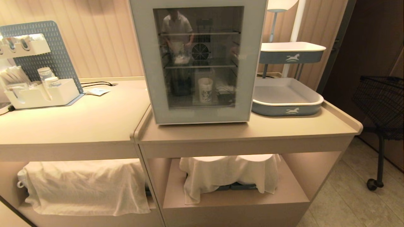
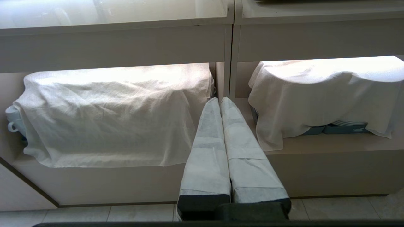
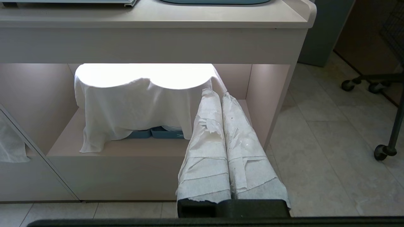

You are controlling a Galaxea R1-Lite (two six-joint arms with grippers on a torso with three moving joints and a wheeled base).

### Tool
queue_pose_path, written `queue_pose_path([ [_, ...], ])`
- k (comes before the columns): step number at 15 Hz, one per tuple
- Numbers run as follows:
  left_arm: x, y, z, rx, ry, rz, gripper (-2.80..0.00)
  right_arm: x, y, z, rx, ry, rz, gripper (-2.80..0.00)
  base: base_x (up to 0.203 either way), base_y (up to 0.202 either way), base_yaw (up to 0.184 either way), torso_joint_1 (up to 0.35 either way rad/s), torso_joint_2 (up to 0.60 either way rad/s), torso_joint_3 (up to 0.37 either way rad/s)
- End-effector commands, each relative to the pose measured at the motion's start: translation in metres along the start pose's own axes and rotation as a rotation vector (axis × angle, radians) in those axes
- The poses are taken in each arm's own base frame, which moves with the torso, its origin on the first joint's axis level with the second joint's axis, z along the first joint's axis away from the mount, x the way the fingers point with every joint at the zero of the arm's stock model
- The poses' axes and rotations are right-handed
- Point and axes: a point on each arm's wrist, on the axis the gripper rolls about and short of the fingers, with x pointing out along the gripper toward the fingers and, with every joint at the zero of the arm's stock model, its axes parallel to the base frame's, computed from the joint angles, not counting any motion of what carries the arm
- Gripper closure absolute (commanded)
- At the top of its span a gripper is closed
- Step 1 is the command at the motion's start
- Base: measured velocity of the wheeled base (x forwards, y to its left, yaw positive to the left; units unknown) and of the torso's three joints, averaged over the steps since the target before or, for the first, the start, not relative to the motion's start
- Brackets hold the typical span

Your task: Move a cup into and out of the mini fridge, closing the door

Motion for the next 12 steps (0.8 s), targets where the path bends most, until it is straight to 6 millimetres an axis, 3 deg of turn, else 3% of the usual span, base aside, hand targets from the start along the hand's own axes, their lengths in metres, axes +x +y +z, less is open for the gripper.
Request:
queue_pose_path([
  [1,-0.0001,0.0000,0.0000,0.000,-0.002,0.001,0.00,0.0000,0.0000,0.0002,-0.003,-0.002,0.002,0.00,0.000,0.000,0.000,0.000,0.00,0.000],
  [12,-0.0001,0.0000,0.0000,0.000,-0.002,0.001,0.00,0.0000,0.0000,0.0000,0.002,0.000,0.001,0.00,0.000,0.000,0.000,0.000,0.00,0.000],
])
